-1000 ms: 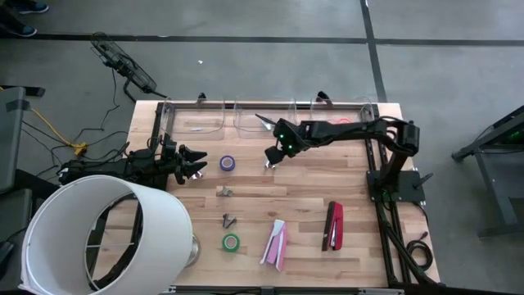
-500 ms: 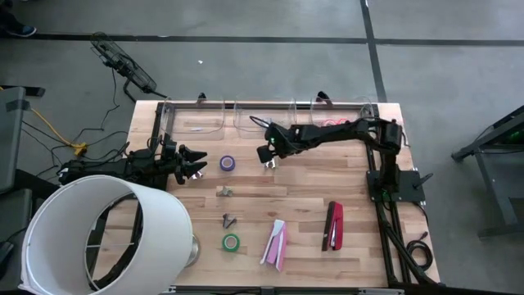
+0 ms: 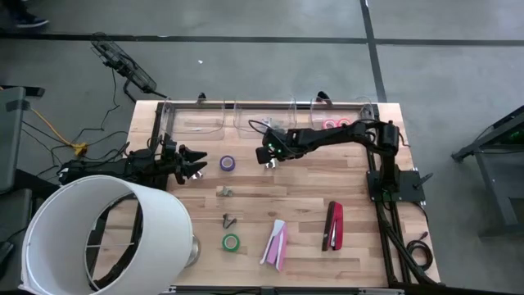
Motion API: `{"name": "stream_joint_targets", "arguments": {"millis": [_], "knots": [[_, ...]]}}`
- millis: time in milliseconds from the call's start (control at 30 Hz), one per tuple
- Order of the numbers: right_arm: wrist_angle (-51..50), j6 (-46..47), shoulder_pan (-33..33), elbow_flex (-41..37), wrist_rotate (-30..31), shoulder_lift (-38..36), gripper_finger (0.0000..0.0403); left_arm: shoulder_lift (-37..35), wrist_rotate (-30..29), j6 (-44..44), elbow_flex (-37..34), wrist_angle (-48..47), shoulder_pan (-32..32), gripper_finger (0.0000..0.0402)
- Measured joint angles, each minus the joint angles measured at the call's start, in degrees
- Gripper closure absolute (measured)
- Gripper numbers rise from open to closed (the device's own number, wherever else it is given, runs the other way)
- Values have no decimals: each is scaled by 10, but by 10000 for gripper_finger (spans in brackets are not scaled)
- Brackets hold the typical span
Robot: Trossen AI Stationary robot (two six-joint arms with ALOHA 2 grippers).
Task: Pick and place Stapler, Stapler remover, tape
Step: Put the blue stapler remover into the middle transparent bin
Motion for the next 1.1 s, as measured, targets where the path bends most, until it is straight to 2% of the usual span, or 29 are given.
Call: {"name": "stream_joint_targets", "arguments": {"millis": [433, 833, 1100], "knots": [[-11, 27, 21, 0, -2, 3, 92, 0, 0, 0, 0, 0, 0, 105], [0, 18, 26, 1, -32, 21, 94, 0, 0, 0, 0, 0, 0, 105], [-12, -9, 26, 0, -36, 22, 155, 0, 0, 0, 0, 0, 0, 105]]}}
